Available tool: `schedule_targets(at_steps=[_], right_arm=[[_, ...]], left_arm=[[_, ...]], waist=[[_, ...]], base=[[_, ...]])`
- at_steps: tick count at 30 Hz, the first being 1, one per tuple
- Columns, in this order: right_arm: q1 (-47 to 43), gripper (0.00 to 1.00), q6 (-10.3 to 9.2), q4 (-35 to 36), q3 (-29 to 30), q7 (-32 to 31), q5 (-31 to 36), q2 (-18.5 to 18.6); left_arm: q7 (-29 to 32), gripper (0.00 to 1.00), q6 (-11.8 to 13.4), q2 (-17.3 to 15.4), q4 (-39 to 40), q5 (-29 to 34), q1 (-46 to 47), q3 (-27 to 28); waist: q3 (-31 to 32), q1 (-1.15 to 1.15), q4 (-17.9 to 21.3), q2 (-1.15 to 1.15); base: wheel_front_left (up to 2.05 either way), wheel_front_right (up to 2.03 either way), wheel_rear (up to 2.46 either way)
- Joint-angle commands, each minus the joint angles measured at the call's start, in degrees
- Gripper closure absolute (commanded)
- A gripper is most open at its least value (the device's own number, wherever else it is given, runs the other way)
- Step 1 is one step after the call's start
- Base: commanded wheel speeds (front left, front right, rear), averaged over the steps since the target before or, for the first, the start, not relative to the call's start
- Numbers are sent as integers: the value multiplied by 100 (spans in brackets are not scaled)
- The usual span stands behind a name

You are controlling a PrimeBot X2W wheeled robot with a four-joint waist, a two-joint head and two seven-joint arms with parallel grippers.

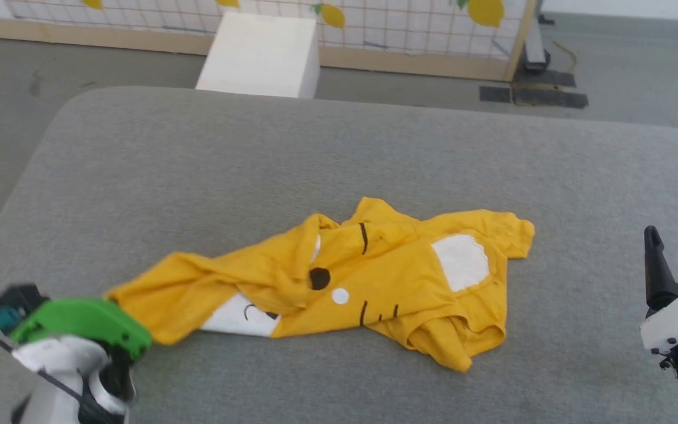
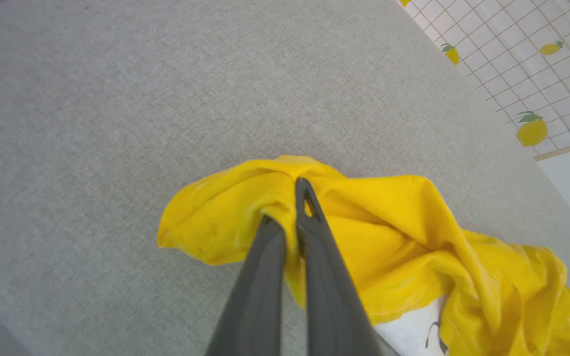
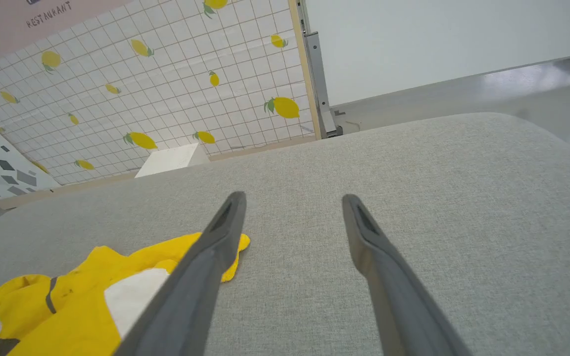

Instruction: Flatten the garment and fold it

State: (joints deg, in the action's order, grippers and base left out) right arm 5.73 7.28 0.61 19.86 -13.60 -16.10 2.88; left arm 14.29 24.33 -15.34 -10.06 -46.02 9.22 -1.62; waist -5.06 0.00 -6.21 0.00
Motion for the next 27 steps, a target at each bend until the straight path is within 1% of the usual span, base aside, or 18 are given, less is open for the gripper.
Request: schedule_targets(at_steps=[1, 2, 3, 5, 6, 7, 10, 12, 13, 16, 19, 21, 24, 27], right_arm=[[-76, 0, 21, 2, -13, -8, 4, 0], [-87, 0, 21, -10, -22, -19, 12, 0], [-94, 0, 21, -21, -28, -26, 12, 0], [-105, 0, 21, -36, -45, -30, 15, 0], [-111, 0, 21, -39, -67, -40, 19, 0], [-114, 0, 21, -40, -90, -49, 23, 0], [-117, 0, 21, -54, -166, -133, 24, 0], [-131, 0, 21, -75, -204, -219, 56, 0], [-138, 0, 21, -85, -232, -286, 87, 0], [-131, 0, 21, -105, -415, -641, 256, -1], [35, 0, 21, -171, -758, -1265, 613, -1], [254, 0, 21, -258, -1106, -1756, 980, -1], [656, 0, 21, -490, -1590, -2253, 1308, 19], [1053, 0, 21, -890, -1887, -2597, 1515, 71]], left_arm=[[-20, 100, 23, 74, 23, -61, -88, -2], [-57, 64, -25, 152, 76, -145, -128, 31], [-147, 0, -76, 221, 141, -207, -131, 82], [-393, 0, -236, 254, 286, -200, -123, 118], [-624, 0, -355, 276, 433, -171, -106, 153], [-870, 0, -451, 228, 545, -42, -111, 154], [-1946, 0, -892, 34, 805, 489, -209, 133], [-2606, 0, -1096, -98, 801, 944, -354, 48], [-2741, 0, -1185, -109, 795, 1097, -413, -4], [-2912, 0, -1368, -110, 868, 1783, -560, -194], [-2924, 0, -1471, 49, 1232, 2505, -609, -189], [-2926, 0, -1527, 224, 1397, 2811, -661, -186], [-2927, 0, -1673, 477, 1560, 3065, -627, -149], [-2927, 0, -1836, 703, 1615, 3232, -502, -74]], waist=[[81, 0, -106, 0], [81, 0, -115, 0], [85, 0, -122, 0], [98, 0, -130, 0], [103, 0, -130, 0], [109, 0, -123, 0], [89, 0, -127, 0], [64, 0, -150, 0], [45, 0, -160, 0], [-50, 0, -214, 0], [-183, 0, -234, 0], [-297, 0, -246, 0], [-438, 0, -317, 0], [-592, 0, -427, 0]], base=[[0, 0, 0], [0, 0, 0], [0, 0, 0], [0, 0, 0], [0, 0, 0], [0, 0, 0], [0, 0, 0], [0, 0, 0], [0, 0, 0], [0, 0, 0], [0, 0, 0], [0, 0, 0], [0, 0, 0], [0, 0, 0]])
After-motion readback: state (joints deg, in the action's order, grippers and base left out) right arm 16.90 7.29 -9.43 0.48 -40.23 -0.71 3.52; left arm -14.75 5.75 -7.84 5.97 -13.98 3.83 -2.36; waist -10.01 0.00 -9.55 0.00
